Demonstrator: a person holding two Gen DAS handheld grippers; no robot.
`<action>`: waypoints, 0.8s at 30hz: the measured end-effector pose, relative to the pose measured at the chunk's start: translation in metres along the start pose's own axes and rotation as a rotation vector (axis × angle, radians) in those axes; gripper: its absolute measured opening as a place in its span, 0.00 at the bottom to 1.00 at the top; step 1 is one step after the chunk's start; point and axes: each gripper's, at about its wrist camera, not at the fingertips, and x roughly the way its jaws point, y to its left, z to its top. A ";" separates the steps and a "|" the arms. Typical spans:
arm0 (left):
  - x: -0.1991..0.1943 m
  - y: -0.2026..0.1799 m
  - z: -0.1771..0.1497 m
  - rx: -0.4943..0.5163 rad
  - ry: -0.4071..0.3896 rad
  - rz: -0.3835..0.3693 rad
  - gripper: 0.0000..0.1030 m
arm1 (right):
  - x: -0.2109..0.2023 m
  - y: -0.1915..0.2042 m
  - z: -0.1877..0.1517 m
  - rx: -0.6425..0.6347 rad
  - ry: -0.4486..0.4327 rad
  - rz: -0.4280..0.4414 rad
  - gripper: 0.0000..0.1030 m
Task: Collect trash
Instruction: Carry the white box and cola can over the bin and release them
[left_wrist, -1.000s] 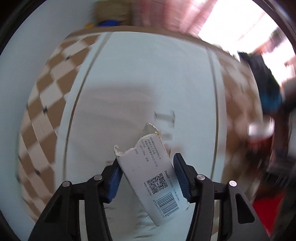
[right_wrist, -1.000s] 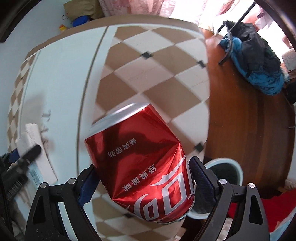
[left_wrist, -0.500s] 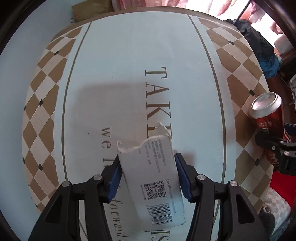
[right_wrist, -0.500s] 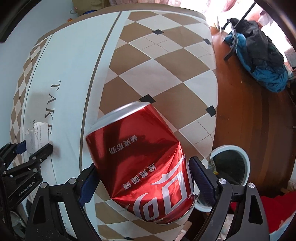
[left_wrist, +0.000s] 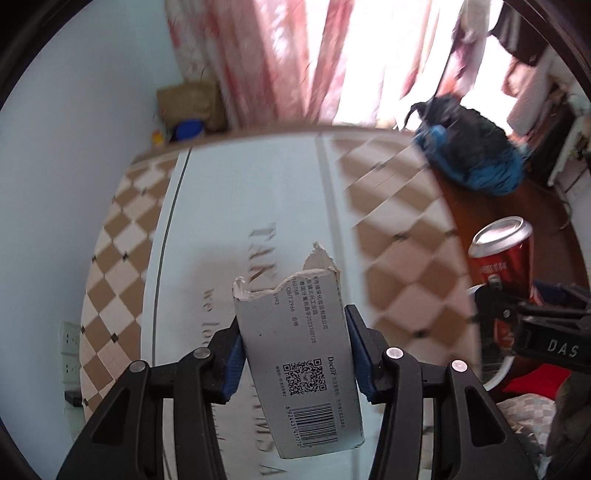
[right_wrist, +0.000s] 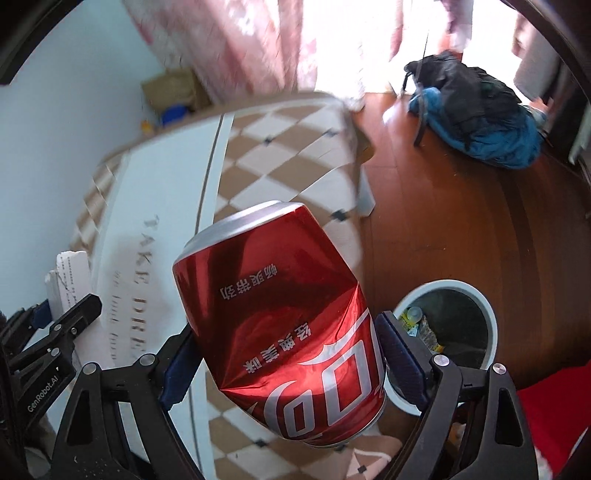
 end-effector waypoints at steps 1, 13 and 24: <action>-0.008 -0.005 0.004 0.007 -0.017 -0.011 0.44 | -0.014 -0.007 -0.004 0.016 -0.021 0.008 0.88; -0.038 -0.197 0.024 0.214 -0.104 -0.233 0.44 | -0.127 -0.160 -0.051 0.223 -0.154 -0.036 0.87; 0.066 -0.309 -0.002 0.300 0.121 -0.289 0.45 | -0.038 -0.292 -0.088 0.420 0.027 0.009 0.87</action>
